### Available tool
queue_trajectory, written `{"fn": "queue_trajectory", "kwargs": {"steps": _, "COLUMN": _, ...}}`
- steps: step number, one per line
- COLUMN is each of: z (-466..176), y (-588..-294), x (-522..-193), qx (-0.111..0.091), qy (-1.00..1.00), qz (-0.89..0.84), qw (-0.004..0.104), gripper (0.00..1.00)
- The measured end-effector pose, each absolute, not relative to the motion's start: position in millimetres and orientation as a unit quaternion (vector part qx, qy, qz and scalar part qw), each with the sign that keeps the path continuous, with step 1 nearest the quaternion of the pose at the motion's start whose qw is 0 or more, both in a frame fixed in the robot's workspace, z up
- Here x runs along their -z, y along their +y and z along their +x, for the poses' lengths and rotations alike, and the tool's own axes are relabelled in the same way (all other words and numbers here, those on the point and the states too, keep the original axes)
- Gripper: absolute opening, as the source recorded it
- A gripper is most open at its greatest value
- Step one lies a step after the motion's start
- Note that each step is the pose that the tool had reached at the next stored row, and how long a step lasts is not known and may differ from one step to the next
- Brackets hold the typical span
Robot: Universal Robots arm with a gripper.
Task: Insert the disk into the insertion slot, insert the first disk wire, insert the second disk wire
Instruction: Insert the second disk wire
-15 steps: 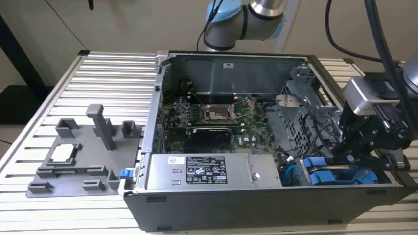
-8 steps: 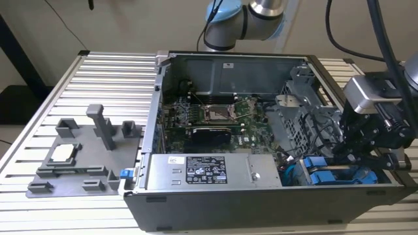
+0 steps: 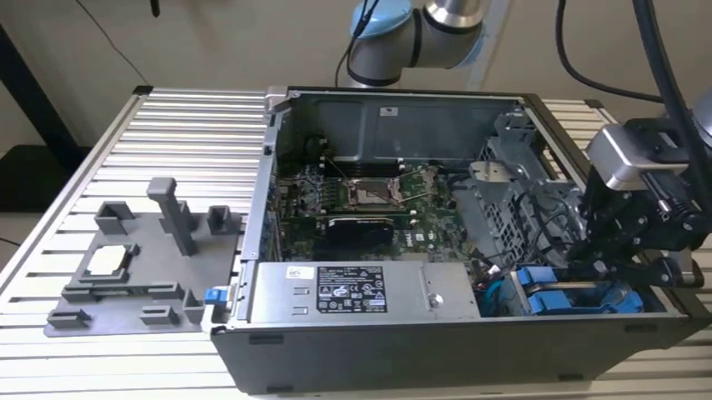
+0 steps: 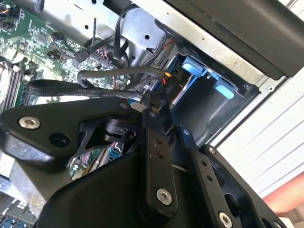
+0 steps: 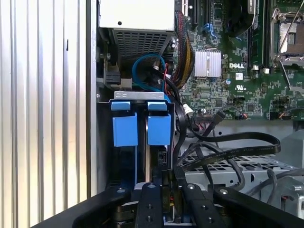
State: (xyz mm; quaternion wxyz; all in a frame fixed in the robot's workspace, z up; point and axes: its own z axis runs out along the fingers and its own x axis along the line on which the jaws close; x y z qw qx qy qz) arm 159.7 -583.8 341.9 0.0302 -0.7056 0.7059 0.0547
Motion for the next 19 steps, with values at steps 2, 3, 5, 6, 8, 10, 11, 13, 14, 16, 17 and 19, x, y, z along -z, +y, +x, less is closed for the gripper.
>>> {"fn": "queue_trajectory", "kwargs": {"steps": 2, "z": 159.7, "y": -583.8, "x": -344.2, "qx": -0.055, "qy": 0.706, "qz": -0.706, "qw": 0.030, "gripper": 0.24}}
{"fn": "queue_trajectory", "kwargs": {"steps": 3, "z": 159.6, "y": -583.8, "x": -345.9, "qx": -0.055, "qy": 0.706, "qz": -0.706, "qw": 0.030, "gripper": 0.24}}
{"fn": "queue_trajectory", "kwargs": {"steps": 5, "z": 159.7, "y": -583.8, "x": -350.5, "qx": -0.055, "qy": 0.706, "qz": -0.706, "qw": 0.030, "gripper": 0.24}}
{"fn": "queue_trajectory", "kwargs": {"steps": 6, "z": 159.7, "y": -583.8, "x": -353.3, "qx": -0.055, "qy": 0.706, "qz": -0.706, "qw": 0.030, "gripper": 0.24}}
{"fn": "queue_trajectory", "kwargs": {"steps": 8, "z": 159.7, "y": -583.8, "x": -358.7, "qx": -0.055, "qy": 0.706, "qz": -0.706, "qw": 0.030, "gripper": 0.24}}
{"fn": "queue_trajectory", "kwargs": {"steps": 10, "z": 159.6, "y": -583.8, "x": -363.1, "qx": -0.055, "qy": 0.706, "qz": -0.706, "qw": 0.030, "gripper": 0.24}}
{"fn": "queue_trajectory", "kwargs": {"steps": 11, "z": 159.6, "y": -583.8, "x": -364.8, "qx": -0.055, "qy": 0.706, "qz": -0.706, "qw": 0.030, "gripper": 0.24}}
{"fn": "queue_trajectory", "kwargs": {"steps": 13, "z": 159.7, "y": -583.8, "x": -367.1, "qx": -0.055, "qy": 0.706, "qz": -0.706, "qw": 0.030, "gripper": 0.24}}
{"fn": "queue_trajectory", "kwargs": {"steps": 14, "z": 159.6, "y": -583.8, "x": -367.1, "qx": -0.055, "qy": 0.706, "qz": -0.706, "qw": 0.030, "gripper": 0.24}}
{"fn": "queue_trajectory", "kwargs": {"steps": 16, "z": 159.7, "y": -583.8, "x": -367.2, "qx": -0.055, "qy": 0.706, "qz": -0.706, "qw": 0.030, "gripper": 0.24}}
{"fn": "queue_trajectory", "kwargs": {"steps": 17, "z": 159.7, "y": -583.8, "x": -367.3, "qx": -0.055, "qy": 0.706, "qz": -0.706, "qw": 0.030, "gripper": 0.24}}
{"fn": "queue_trajectory", "kwargs": {"steps": 19, "z": 159.7, "y": -583.8, "x": -367.3, "qx": -0.055, "qy": 0.706, "qz": -0.706, "qw": 0.030, "gripper": 0.24}}
